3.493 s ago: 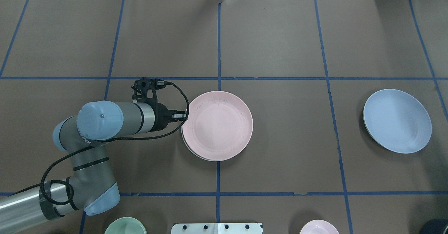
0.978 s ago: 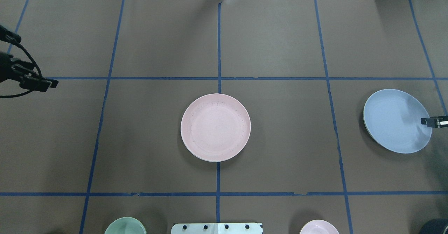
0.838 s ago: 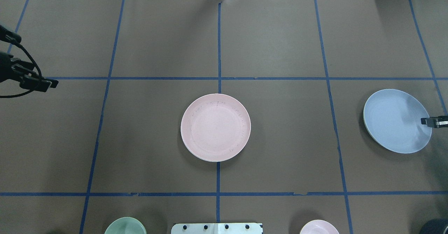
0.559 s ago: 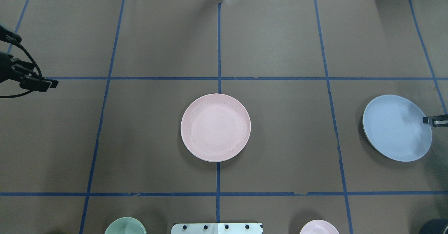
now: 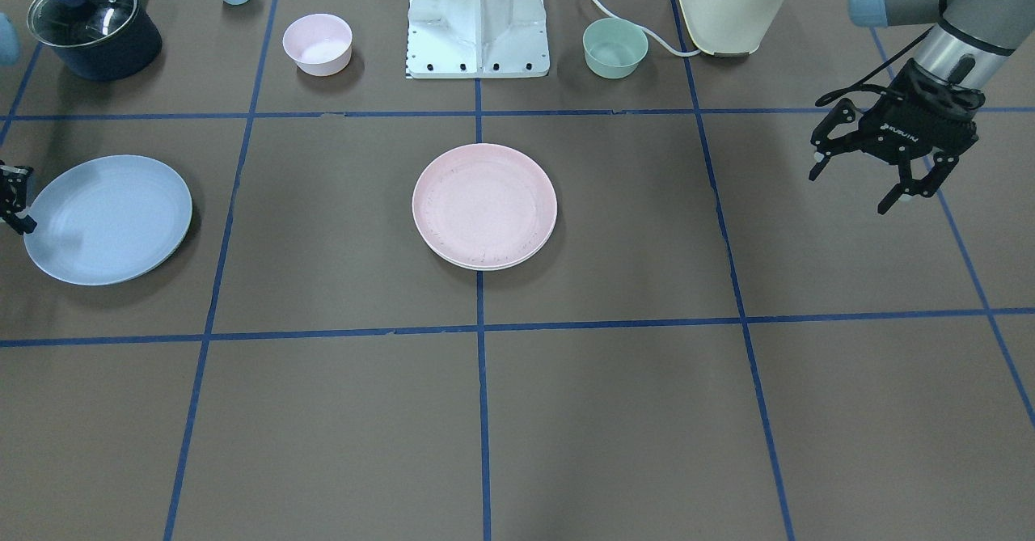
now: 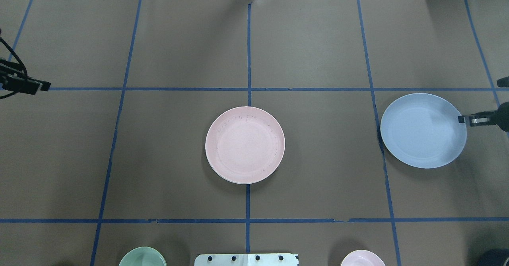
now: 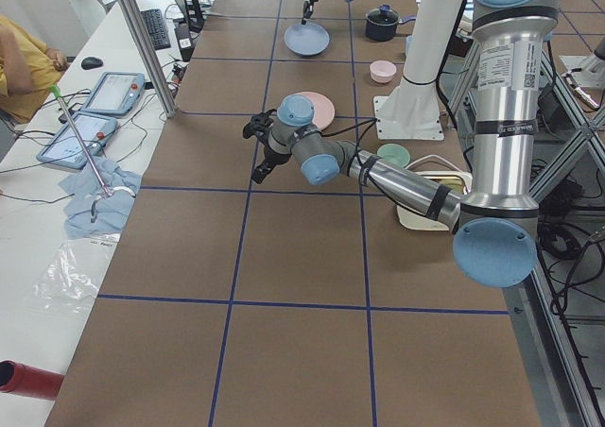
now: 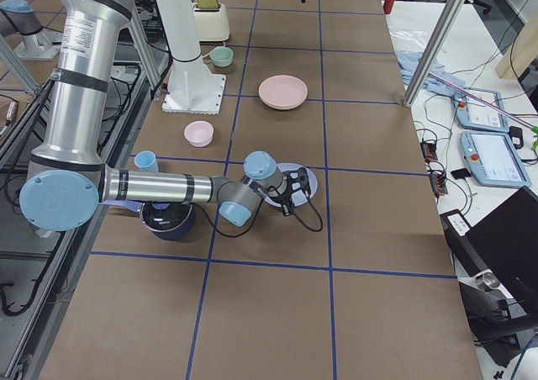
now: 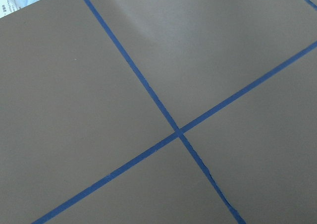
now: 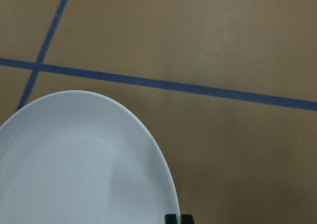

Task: Stack three plates with pink and blue
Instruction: 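Carry the light blue plate with the right gripper onto the pink plate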

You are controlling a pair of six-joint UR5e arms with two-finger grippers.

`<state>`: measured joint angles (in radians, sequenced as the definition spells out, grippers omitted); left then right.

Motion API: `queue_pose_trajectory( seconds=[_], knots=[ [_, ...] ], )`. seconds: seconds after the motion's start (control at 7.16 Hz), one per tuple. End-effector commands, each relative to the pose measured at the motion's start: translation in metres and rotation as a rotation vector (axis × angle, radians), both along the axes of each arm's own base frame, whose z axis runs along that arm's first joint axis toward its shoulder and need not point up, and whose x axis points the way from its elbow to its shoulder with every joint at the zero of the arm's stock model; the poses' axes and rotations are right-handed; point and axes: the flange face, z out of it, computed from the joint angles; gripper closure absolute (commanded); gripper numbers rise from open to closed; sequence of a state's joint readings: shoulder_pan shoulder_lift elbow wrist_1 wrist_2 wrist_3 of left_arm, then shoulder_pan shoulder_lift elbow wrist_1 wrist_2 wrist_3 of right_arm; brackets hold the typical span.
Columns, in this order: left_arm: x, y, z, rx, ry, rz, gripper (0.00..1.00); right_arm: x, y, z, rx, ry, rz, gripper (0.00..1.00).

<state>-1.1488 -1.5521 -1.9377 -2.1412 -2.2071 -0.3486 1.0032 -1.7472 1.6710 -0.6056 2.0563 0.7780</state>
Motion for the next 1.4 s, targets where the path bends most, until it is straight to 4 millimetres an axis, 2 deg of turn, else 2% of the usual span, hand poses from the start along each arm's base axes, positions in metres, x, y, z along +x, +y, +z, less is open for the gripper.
queue_pose_trajectory(
  seconds=[0.0, 0.14, 0.28, 0.42, 0.56, 0.7, 0.84, 0.98, 1.12, 1.26],
  knots=[
    [-0.081, -0.021, 0.026, 0.010, -0.051, -0.050, 0.00, -0.035, -0.053, -0.109, -0.055, -0.059, 0.052, 1.00],
    [-0.123, -0.030, 0.040, -0.029, -0.139, -0.055, 0.00, -0.071, -0.069, -0.173, -0.122, -0.159, 0.089, 1.00],
    [-0.163, -0.029, 0.056, -0.064, -0.194, -0.072, 0.00, -0.097, -0.073, -0.212, -0.123, -0.203, 0.079, 1.00],
    [-0.185, -0.026, 0.092, -0.183, -0.207, -0.098, 0.00, -0.115, -0.069, -0.243, -0.151, -0.231, 0.078, 1.00],
    [-0.199, -0.013, 0.126, -0.249, -0.212, -0.109, 0.00, -0.137, -0.063, -0.275, -0.212, -0.229, 0.092, 1.00],
    [-0.211, -0.003, 0.150, -0.293, -0.228, -0.121, 0.00, -0.173, -0.037, -0.313, -0.241, -0.212, 0.116, 1.00],
    [-0.214, 0.006, 0.174, -0.341, -0.250, -0.126, 0.00, -0.214, -0.007, -0.346, -0.283, -0.202, 0.160, 1.00],
    [-0.214, 0.017, 0.180, -0.357, -0.250, -0.126, 0.00, -0.254, 0.026, -0.355, -0.276, -0.174, 0.195, 1.00],
    [-0.213, 0.016, 0.181, -0.357, -0.251, -0.124, 0.00, -0.289, 0.054, -0.349, -0.243, -0.137, 0.187, 1.00],
    [-0.214, 0.017, 0.180, -0.357, -0.249, -0.125, 0.00, -0.310, 0.072, -0.343, -0.242, -0.125, 0.205, 1.00]
  ],
)
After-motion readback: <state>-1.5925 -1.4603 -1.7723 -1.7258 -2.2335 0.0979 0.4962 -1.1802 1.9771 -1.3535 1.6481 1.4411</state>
